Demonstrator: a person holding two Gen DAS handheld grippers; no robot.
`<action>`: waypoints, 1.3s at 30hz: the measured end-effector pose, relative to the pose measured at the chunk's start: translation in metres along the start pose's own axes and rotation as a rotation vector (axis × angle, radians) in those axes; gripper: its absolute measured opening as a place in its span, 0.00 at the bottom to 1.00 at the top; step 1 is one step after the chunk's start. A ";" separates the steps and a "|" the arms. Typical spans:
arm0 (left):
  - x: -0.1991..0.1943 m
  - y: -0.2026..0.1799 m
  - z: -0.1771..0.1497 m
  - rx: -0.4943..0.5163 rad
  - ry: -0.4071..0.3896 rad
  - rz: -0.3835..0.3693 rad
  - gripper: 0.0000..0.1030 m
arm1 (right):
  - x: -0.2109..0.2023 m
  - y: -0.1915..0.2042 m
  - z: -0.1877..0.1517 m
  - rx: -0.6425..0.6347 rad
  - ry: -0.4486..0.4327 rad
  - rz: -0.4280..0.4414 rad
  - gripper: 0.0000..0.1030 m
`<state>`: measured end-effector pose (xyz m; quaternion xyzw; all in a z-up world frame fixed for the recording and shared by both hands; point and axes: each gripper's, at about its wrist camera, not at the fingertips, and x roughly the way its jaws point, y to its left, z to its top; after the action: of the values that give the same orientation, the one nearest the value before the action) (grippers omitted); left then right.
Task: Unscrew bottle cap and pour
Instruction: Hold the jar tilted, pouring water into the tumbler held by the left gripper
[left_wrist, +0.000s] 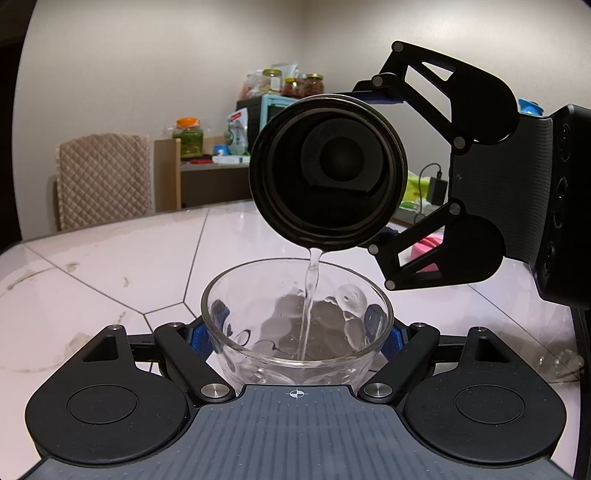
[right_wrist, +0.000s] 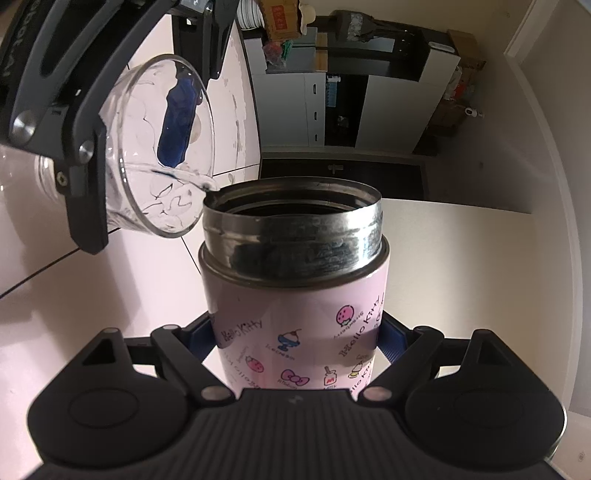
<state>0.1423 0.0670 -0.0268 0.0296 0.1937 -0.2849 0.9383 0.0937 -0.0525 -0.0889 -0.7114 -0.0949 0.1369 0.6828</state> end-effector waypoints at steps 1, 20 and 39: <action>0.000 0.000 0.000 0.000 0.000 0.000 0.85 | 0.001 0.000 0.000 -0.003 0.001 0.001 0.85; 0.000 0.000 0.000 0.001 0.000 0.001 0.85 | -0.001 0.014 -0.006 -0.058 0.008 -0.013 0.85; 0.002 0.001 0.001 0.001 0.000 0.002 0.84 | -0.001 0.024 -0.007 -0.101 0.017 -0.009 0.85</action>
<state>0.1444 0.0666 -0.0263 0.0305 0.1935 -0.2839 0.9386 0.0933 -0.0607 -0.1122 -0.7457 -0.0990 0.1227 0.6473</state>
